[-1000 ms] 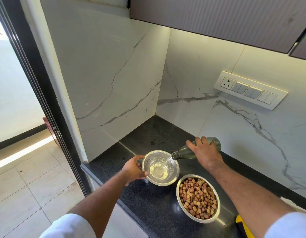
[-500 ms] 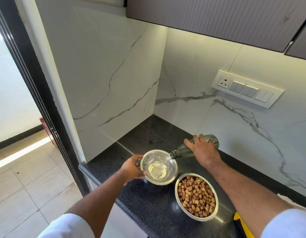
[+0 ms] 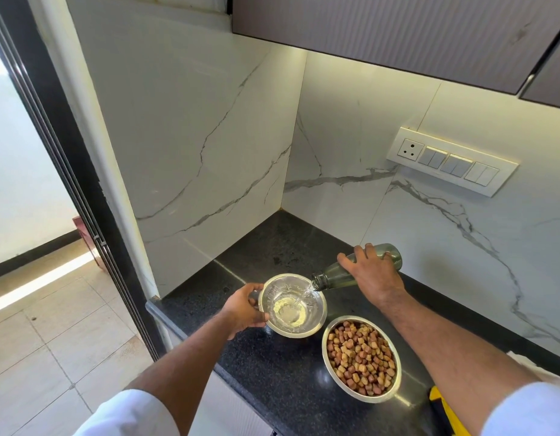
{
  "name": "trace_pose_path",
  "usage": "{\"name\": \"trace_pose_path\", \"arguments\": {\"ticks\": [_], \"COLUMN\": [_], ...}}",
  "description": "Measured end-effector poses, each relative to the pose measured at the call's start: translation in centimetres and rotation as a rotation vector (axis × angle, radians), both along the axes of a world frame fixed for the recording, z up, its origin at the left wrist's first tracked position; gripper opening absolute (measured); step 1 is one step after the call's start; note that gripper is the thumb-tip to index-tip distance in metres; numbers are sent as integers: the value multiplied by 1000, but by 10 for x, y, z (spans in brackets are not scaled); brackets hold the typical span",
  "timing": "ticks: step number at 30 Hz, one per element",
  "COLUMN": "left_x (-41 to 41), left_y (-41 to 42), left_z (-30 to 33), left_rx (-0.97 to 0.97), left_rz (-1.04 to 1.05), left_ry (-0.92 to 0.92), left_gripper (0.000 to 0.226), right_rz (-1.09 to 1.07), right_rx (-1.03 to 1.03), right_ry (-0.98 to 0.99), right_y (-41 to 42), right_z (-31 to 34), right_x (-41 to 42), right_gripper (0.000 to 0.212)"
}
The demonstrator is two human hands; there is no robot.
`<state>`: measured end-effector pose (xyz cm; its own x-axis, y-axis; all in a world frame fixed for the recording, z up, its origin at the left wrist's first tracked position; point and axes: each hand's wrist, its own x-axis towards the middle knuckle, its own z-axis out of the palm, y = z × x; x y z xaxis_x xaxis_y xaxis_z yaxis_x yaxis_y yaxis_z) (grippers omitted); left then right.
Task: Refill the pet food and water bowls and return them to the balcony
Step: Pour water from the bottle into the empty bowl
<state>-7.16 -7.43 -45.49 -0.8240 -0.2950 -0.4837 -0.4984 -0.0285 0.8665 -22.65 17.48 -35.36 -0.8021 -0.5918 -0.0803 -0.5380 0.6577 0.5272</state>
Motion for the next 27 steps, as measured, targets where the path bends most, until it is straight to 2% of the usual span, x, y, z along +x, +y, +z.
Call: {"name": "trace_pose_path", "arguments": {"ticks": [15, 22, 27], "left_x": [-2, -3, -5], "left_y": [-1, -5, -11], "left_z": [-5, -7, -9], "left_rx": [-11, -50, -207], "left_rz": [-8, -34, -80], "left_ry": [13, 16, 35], "left_gripper": [79, 77, 71], "right_rz": [-22, -104, -168], "right_rx": [-26, -254, -470], "right_ry": [-4, -94, -126], "right_y": [3, 11, 16], "right_z": [-6, -24, -37], "right_x": [0, 9, 12], "right_gripper": [98, 93, 91]}}
